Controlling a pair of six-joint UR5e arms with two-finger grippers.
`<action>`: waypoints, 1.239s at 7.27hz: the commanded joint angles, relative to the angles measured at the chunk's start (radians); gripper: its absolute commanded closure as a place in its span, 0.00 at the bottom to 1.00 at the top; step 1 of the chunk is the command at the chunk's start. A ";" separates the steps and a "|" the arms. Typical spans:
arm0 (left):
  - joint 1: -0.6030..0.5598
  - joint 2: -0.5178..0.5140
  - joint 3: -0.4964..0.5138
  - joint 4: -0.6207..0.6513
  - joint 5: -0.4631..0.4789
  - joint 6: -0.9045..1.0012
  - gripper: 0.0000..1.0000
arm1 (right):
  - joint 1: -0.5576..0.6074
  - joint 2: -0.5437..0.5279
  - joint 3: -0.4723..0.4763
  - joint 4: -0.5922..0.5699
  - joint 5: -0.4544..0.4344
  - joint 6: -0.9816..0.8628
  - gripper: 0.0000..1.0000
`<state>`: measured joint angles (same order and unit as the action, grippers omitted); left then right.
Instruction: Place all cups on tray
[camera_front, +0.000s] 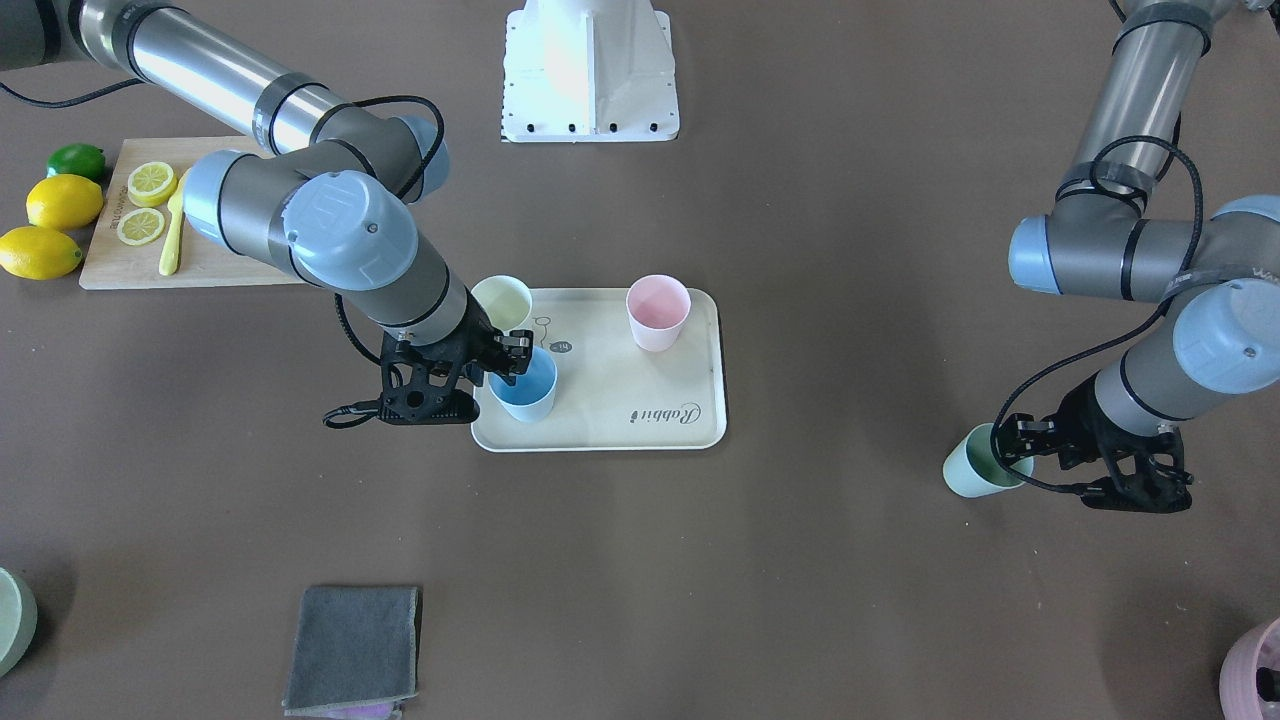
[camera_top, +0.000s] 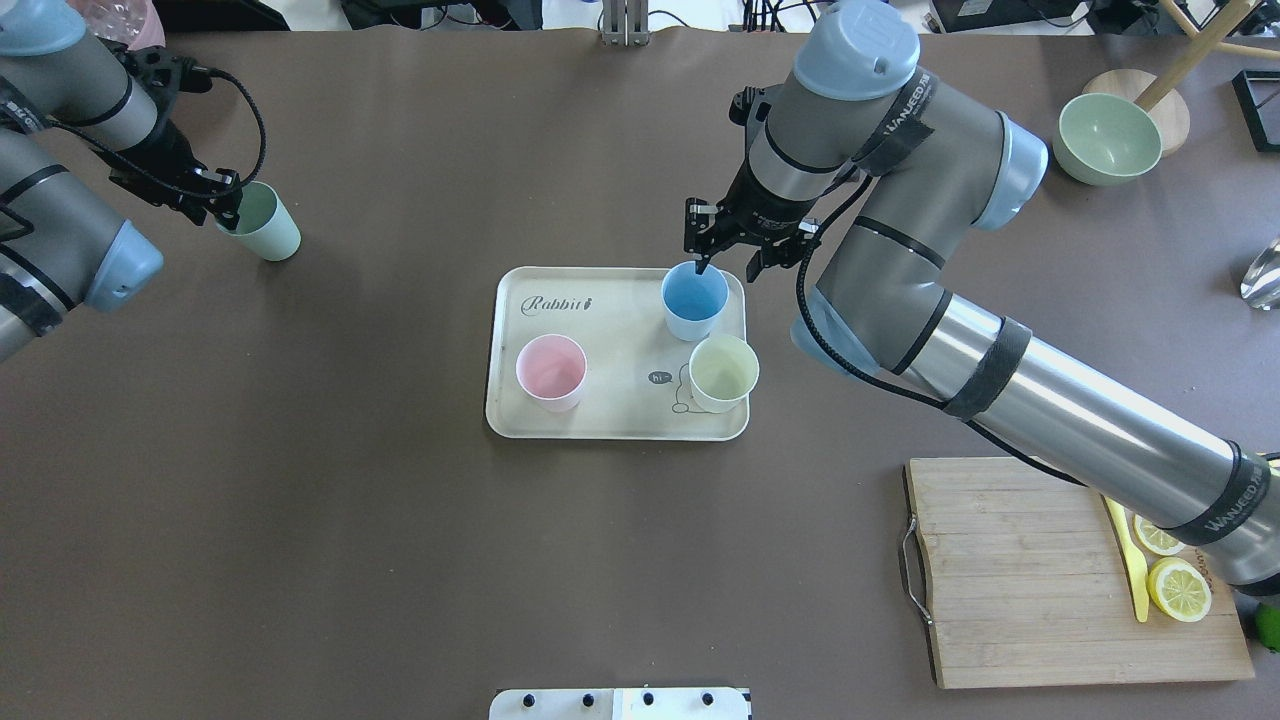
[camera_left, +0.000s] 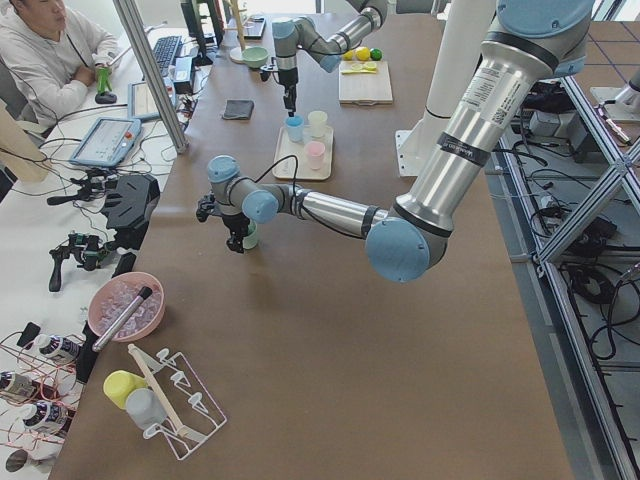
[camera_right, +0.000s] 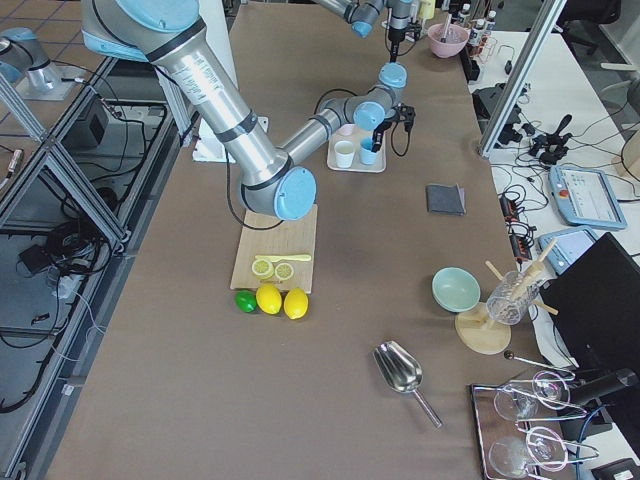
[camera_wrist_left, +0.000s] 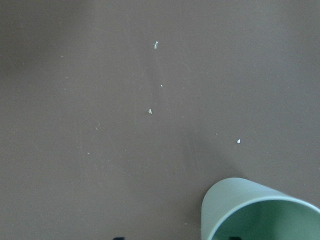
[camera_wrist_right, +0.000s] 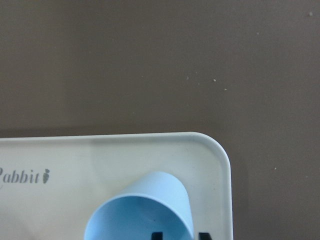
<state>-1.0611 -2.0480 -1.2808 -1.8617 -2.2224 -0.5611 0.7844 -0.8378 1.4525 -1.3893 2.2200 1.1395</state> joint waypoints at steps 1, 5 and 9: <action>-0.013 -0.011 -0.035 0.007 -0.115 -0.025 1.00 | 0.102 -0.033 0.028 -0.004 0.090 -0.047 0.00; 0.154 -0.220 -0.088 0.027 -0.071 -0.453 1.00 | 0.217 -0.194 0.046 -0.002 0.092 -0.279 0.00; 0.325 -0.320 -0.092 0.108 0.066 -0.597 1.00 | 0.226 -0.245 0.037 -0.002 0.084 -0.337 0.00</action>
<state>-0.7810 -2.3557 -1.3698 -1.7590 -2.1867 -1.1231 1.0105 -1.0686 1.4907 -1.3914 2.3049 0.8120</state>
